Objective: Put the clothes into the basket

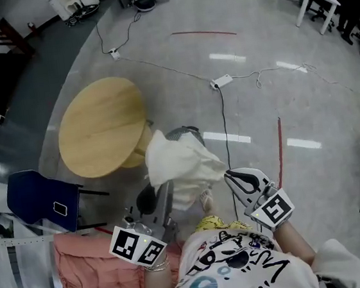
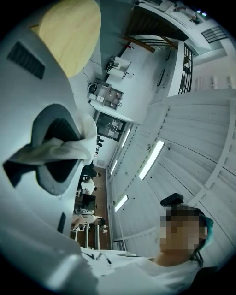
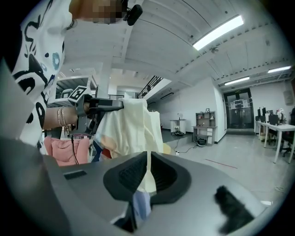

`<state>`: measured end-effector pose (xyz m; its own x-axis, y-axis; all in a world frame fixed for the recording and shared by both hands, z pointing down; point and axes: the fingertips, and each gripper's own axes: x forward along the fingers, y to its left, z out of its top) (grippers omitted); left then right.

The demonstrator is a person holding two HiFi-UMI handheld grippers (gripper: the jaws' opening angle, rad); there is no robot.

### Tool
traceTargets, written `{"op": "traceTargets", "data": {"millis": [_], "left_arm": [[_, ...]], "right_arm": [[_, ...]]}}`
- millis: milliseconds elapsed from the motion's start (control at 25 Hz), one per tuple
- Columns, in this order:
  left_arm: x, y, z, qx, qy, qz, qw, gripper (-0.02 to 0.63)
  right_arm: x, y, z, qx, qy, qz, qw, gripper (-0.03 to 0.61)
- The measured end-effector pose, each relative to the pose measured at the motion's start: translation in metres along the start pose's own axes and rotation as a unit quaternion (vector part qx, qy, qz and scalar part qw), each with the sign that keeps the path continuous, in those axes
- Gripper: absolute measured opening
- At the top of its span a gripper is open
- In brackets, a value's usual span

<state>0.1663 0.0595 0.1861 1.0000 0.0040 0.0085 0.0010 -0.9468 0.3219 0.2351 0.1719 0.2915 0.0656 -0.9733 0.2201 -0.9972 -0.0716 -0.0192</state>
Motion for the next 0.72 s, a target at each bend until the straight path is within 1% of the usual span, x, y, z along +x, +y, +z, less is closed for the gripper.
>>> {"op": "traceTargets", "data": {"millis": [160, 280, 480, 720], "left_arm": [[0.030, 0.026, 0.027, 0.016, -0.005, -0.021, 0.9996, 0.063], [0.050, 0.052, 0.032, 0.023, -0.004, -0.027, 0.9994, 0.063], [0.085, 0.091, 0.015, 0.010, 0.017, -0.019, 0.9996, 0.063], [0.096, 0.136, -0.009, -0.009, 0.035, 0.000, 0.9993, 0.063]], "right_arm": [[0.042, -0.025, 0.019, 0.003, -0.012, -0.008, 1.000, 0.031], [0.071, -0.041, 0.022, 0.003, -0.008, -0.013, 1.000, 0.031], [0.102, -0.069, 0.024, 0.004, 0.001, -0.021, 1.000, 0.031], [0.135, -0.085, 0.025, -0.001, 0.011, -0.031, 0.999, 0.031]]}}
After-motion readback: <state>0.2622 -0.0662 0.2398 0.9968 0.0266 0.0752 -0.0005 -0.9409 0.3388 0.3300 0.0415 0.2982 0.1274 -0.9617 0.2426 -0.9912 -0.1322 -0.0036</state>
